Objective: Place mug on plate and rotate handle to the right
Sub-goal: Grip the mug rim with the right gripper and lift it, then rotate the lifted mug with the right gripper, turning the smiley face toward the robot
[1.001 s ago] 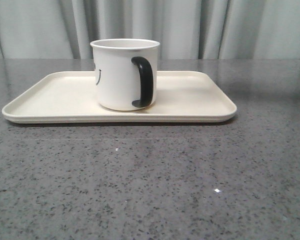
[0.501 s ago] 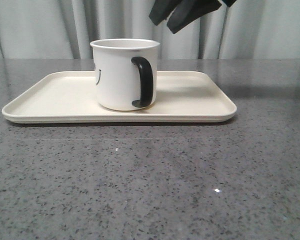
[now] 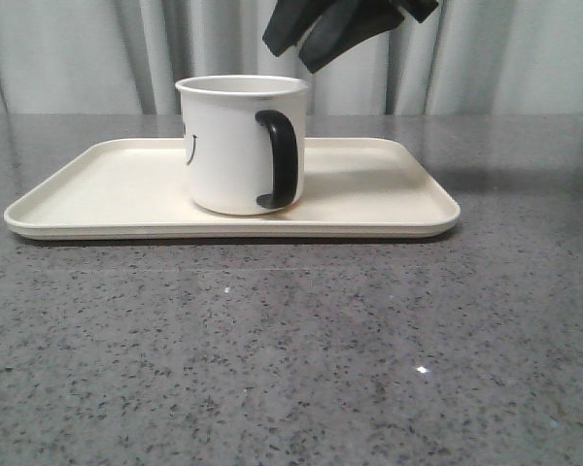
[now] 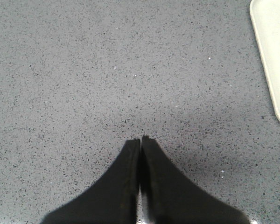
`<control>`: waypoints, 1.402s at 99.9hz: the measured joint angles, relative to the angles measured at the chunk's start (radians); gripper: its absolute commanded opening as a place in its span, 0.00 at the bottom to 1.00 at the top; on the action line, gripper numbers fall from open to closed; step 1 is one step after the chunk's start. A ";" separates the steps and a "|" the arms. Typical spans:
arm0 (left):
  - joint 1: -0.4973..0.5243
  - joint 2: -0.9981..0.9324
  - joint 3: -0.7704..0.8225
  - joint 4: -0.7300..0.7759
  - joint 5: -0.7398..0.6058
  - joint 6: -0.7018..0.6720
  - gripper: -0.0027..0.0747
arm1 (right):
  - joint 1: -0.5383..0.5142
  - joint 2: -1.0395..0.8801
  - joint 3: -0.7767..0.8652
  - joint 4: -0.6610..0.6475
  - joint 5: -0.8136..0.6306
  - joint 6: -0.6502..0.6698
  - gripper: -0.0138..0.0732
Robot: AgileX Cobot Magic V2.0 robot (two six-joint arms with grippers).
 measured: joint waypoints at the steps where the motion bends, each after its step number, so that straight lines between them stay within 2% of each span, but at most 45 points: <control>1: 0.000 0.000 0.000 0.000 0.000 0.000 0.01 | 0.000 0.000 0.000 0.000 -0.002 0.000 0.56; 64: 0.000 0.000 0.000 -0.002 0.003 0.000 0.01 | 0.000 0.086 -0.001 0.001 -0.009 0.000 0.56; 69: 0.000 0.000 0.000 -0.002 0.003 0.000 0.01 | 0.000 0.093 -0.001 0.001 -0.002 0.000 0.52; 74: 0.000 0.000 0.000 -0.002 0.003 0.000 0.01 | 0.000 0.097 -0.001 0.001 0.000 0.000 0.42; 86: 0.000 0.000 0.000 -0.002 0.003 0.000 0.01 | 0.000 0.097 -0.001 0.004 0.002 0.000 0.09; 90: 0.000 0.000 0.000 -0.002 0.003 0.000 0.01 | 0.000 0.097 -0.001 0.004 0.002 0.000 0.01; 121: 0.000 0.000 0.000 -0.004 0.004 0.000 0.01 | 0.002 0.099 -0.031 0.004 0.014 -0.017 0.03; 140: 0.000 0.000 0.000 -0.004 0.006 0.000 0.01 | 0.002 0.099 -0.238 -0.025 0.117 -0.081 0.03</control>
